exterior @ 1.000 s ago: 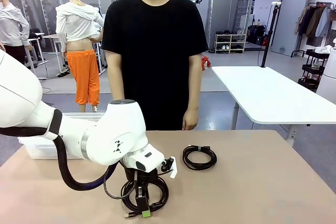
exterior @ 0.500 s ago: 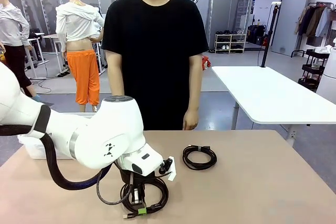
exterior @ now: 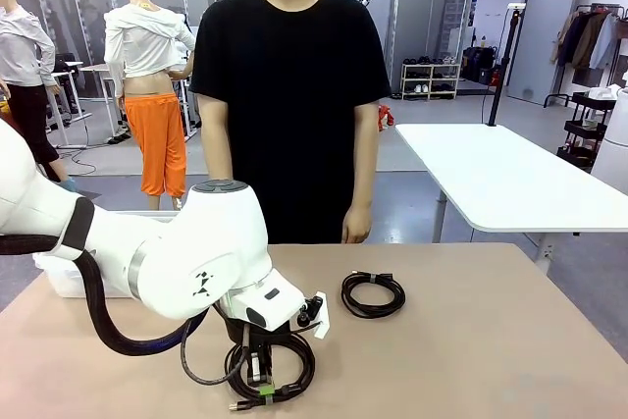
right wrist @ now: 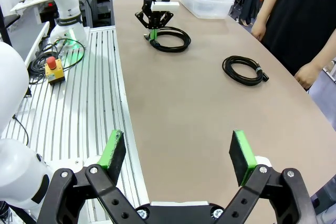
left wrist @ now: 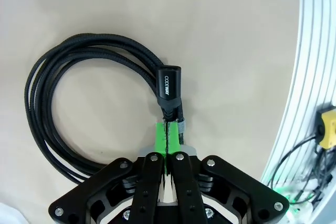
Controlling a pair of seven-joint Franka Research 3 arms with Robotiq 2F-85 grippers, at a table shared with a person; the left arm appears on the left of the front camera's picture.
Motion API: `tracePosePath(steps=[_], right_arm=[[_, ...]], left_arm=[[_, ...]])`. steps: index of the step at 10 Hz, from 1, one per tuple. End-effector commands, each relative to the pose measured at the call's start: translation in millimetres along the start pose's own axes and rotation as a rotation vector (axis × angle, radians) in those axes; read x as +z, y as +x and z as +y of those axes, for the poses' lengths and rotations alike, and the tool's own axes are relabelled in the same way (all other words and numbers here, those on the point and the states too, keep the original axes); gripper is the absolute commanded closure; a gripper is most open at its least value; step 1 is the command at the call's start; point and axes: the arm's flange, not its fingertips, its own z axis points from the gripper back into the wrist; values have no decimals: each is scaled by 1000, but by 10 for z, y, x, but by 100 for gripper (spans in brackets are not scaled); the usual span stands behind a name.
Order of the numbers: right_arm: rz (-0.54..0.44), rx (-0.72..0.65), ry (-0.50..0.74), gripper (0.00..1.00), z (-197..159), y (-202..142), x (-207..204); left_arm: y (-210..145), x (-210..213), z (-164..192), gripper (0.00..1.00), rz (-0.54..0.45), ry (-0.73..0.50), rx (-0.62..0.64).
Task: Organize and store the cables.
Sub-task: Place the USB Extension Cable into the Organizing box.
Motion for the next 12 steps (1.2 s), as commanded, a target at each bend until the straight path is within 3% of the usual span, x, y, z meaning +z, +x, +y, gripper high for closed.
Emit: tracePosePath(steps=[1,4,5,6,12], right_arm=[[-12,12,-6,0,-12,26,31],[-12,12,-6,0,-12,26,31],[-12,12,-6,0,-12,26,31],[-12,12,-6,0,-12,26,31],[-12,12,-6,0,-12,26,31]], left_arm=[[-20,-42,6,100,-22,12,-23],[-11,-57,-19,100,-22,-10,-33],[-20,-43,-22,64,-25,-9,-30],[-17,-41,-22,51,-27,-7,-33],[26,-142,-2,53,-18,-36,-55]])
